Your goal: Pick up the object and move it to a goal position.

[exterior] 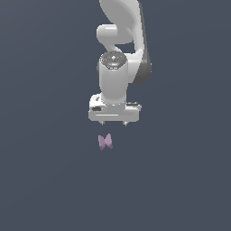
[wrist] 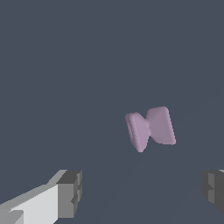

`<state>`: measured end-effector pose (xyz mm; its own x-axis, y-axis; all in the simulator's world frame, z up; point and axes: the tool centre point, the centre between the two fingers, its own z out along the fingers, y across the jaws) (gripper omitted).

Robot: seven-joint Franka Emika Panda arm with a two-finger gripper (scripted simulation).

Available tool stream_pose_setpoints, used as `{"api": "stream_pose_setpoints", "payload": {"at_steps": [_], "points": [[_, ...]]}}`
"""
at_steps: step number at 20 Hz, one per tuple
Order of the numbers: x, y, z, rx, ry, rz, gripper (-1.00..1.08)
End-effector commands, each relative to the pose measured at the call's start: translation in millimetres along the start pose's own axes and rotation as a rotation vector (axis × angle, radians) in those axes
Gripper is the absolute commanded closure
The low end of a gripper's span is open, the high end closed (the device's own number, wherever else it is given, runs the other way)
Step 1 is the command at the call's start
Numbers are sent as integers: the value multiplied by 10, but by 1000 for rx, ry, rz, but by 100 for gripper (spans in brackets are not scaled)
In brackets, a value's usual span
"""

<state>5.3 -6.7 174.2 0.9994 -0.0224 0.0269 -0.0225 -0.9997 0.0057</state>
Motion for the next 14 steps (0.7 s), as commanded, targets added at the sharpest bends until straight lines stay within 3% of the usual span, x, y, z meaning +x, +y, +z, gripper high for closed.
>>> {"api": "stream_pose_setpoints", "payload": {"at_steps": [1,14], "points": [[0,0,0,0,0,0,-92],[73,-51,-194,3,11,7,-92]]}}
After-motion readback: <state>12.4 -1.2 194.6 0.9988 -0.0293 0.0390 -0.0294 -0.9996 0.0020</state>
